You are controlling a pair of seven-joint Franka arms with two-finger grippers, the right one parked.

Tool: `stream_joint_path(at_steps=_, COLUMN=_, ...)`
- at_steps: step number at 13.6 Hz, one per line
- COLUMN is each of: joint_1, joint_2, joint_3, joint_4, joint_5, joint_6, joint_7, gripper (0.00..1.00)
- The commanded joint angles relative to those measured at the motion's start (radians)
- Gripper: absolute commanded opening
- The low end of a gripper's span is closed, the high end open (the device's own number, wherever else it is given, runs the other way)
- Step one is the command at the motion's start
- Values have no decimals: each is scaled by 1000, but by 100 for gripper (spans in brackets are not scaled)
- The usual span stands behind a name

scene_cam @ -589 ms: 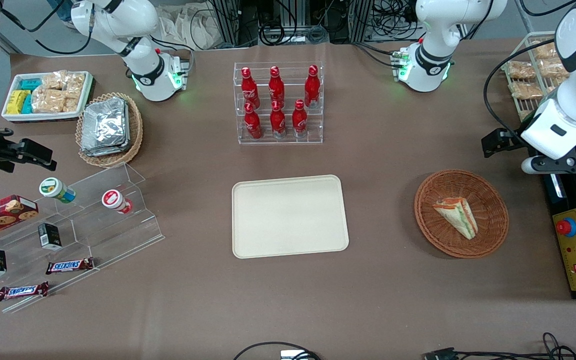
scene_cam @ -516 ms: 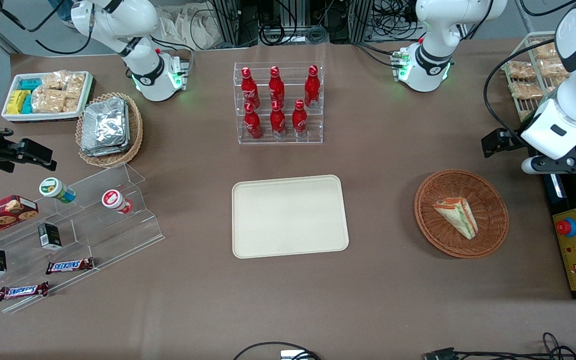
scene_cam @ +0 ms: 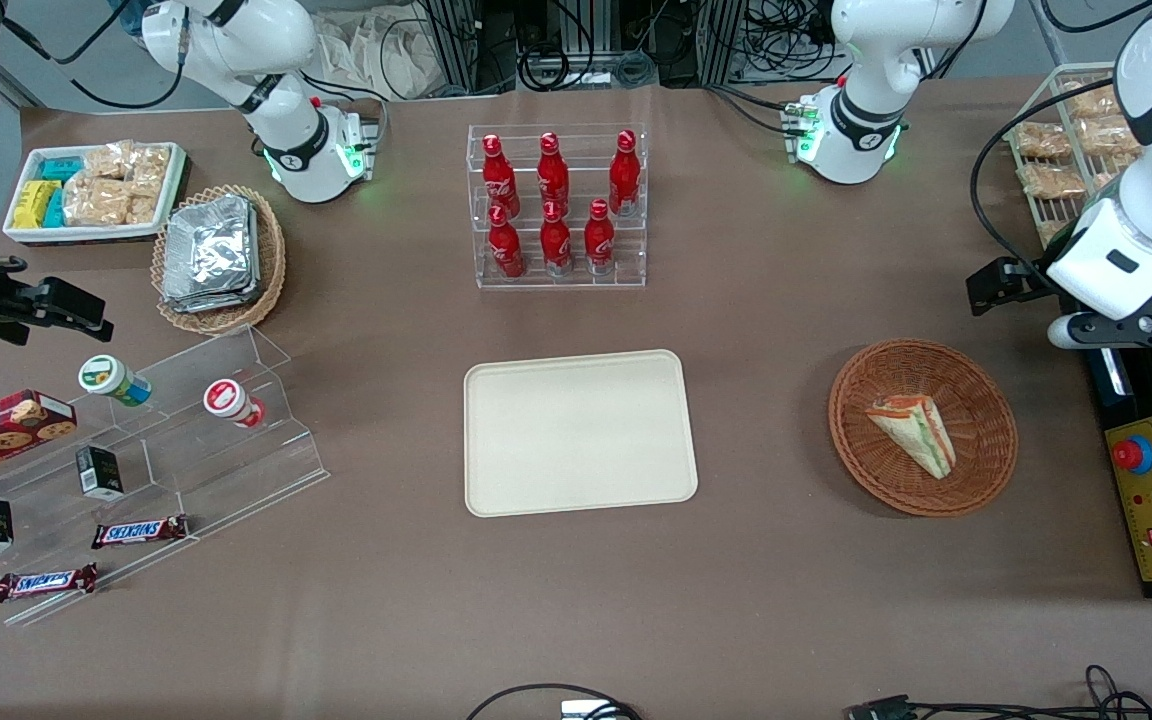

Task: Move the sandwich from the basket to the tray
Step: 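Move the left gripper over the sandwich in the wicker basket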

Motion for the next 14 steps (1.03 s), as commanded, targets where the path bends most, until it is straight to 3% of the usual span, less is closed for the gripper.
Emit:
stream_joint_path(at_steps=1, joint_1=9, joint_2=-3, joint_3=-4, joint_4=2, joint_5=-8, joint_6=5, joint_7=5, gripper=100)
stream_joint_path(at_steps=11, joint_1=39, joint_2=37, joint_3=-4, joint_4=20, joint_5=4, joint_6=-5, joint_7=-12, gripper=100)
stream_joint_path(at_steps=14, joint_1=41, joint_2=74, joint_3=-4, joint_4=20, joint_5=-8, joint_6=4, joint_7=-157, gripper=100)
